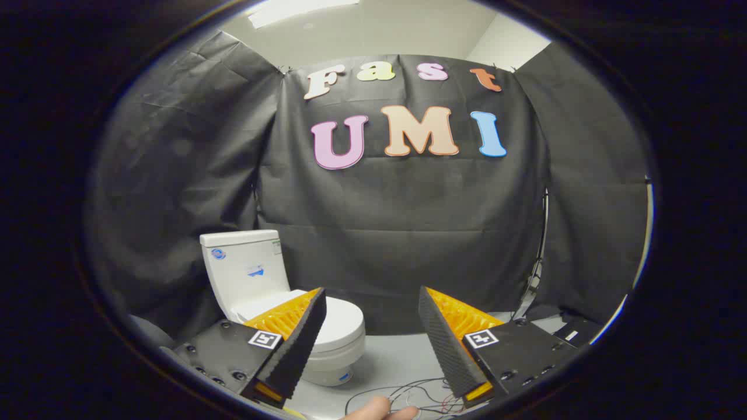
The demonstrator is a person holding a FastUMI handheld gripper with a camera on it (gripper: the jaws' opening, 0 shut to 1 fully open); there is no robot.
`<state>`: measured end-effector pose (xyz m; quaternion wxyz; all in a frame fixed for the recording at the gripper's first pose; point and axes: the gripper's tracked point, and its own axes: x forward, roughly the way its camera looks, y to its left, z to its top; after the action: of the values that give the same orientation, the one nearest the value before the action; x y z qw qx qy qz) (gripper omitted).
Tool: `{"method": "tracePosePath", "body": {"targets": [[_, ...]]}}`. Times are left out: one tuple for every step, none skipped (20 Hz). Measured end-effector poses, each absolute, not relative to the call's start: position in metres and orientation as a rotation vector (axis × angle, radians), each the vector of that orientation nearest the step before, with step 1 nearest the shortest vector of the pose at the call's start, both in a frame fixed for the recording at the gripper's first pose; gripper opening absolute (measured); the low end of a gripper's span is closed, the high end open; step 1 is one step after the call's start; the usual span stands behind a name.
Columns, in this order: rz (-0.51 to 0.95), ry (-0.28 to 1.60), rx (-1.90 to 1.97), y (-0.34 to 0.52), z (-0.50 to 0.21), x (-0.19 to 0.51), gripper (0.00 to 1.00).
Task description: Open the toilet lid.
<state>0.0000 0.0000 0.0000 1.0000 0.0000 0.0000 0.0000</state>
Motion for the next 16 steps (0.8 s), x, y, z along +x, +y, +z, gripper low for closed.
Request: {"method": "tracePosePath", "body": {"targets": [[0.0, 0.001, 0.002, -0.0007, 0.0002, -0.0005, 0.98], [0.001, -0.001, -0.001, 0.0003, 0.0008, -0.0008, 0.98], [0.0, -0.001, -0.001, -0.0008, 0.0003, 0.0003, 0.98], [-0.001, -0.001, 0.0, -0.0011, 0.0006, 0.0, 0.98], [0.0, -0.001, 0.0, -0.0001, -0.0001, -0.0001, 0.98], [-0.002, -0.006, -0.001, -0.0008, 0.0014, 0.0001, 0.98], [-0.002, -0.006, -0.001, -0.0003, 0.0004, 0.0033, 0.98], [-0.002, 0.001, -0.002, 0.0, -0.0017, 0.0024, 0.98], [-0.001, 0.004, -0.003, -0.0007, -0.0021, 0.0004, 0.98], [-0.001, 0.002, -0.002, -0.0011, -0.0011, -0.0007, 0.98], [-0.001, -0.002, -0.002, -0.0004, -0.0006, -0.0013, 0.98], [-0.002, -0.008, -0.001, -0.0007, 0.0013, -0.0001, 0.98], [0.0, -0.003, -0.004, 0.0003, -0.0014, -0.0001, 0.98], [-0.001, -0.005, -0.002, -0.0015, 0.0006, 0.0009, 0.98], [0.0, -0.004, -0.003, -0.0003, -0.0006, 0.0006, 0.98], [0.0, -0.003, -0.001, -0.001, 0.0006, 0.0005, 0.98]]}}
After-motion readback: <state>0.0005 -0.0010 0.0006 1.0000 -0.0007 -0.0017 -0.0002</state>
